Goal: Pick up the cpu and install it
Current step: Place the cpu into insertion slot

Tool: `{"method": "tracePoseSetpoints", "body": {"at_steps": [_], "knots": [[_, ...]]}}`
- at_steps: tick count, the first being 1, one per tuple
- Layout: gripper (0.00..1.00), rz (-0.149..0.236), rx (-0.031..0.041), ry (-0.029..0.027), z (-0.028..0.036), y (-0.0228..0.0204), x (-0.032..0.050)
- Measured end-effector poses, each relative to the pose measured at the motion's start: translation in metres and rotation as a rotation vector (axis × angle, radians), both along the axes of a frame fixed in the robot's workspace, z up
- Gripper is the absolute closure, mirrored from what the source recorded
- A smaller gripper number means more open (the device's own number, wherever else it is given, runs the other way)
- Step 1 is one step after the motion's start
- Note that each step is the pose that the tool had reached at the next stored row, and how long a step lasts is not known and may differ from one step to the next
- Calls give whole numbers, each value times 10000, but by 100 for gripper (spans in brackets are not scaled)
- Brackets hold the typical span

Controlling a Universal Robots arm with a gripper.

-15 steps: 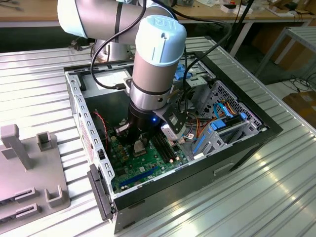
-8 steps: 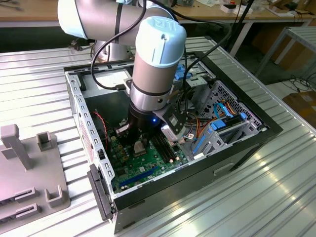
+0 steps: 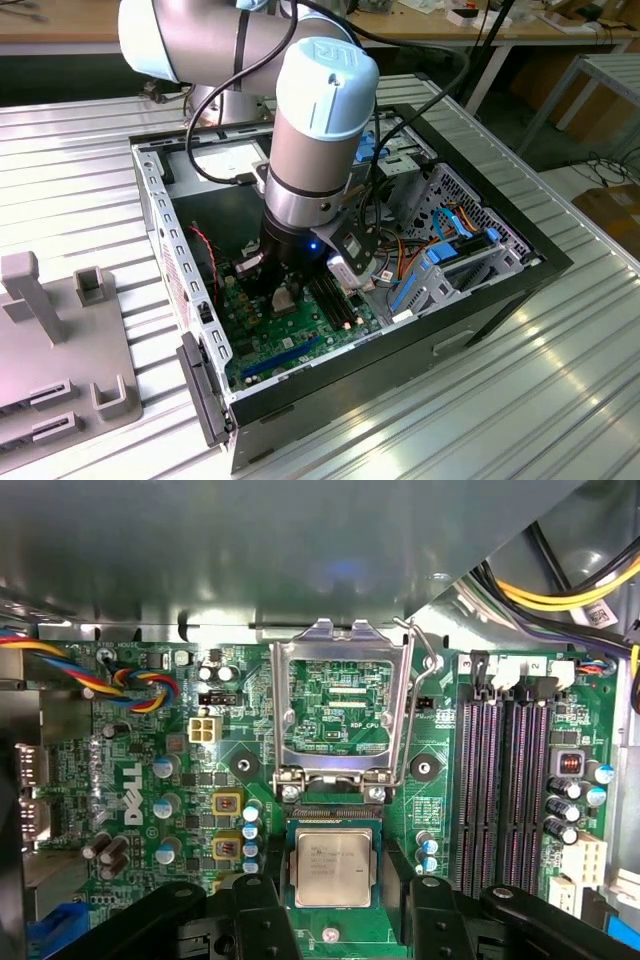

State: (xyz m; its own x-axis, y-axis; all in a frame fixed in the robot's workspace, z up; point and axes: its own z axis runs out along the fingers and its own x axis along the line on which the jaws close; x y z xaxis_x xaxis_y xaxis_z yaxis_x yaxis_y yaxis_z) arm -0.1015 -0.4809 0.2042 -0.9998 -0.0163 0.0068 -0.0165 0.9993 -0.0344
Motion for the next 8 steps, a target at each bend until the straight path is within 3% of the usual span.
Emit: {"method": "tracePoseSetpoints", "body": {"at_steps": [8], "knots": [[53, -4, 3, 1, -14, -1, 1]]}}
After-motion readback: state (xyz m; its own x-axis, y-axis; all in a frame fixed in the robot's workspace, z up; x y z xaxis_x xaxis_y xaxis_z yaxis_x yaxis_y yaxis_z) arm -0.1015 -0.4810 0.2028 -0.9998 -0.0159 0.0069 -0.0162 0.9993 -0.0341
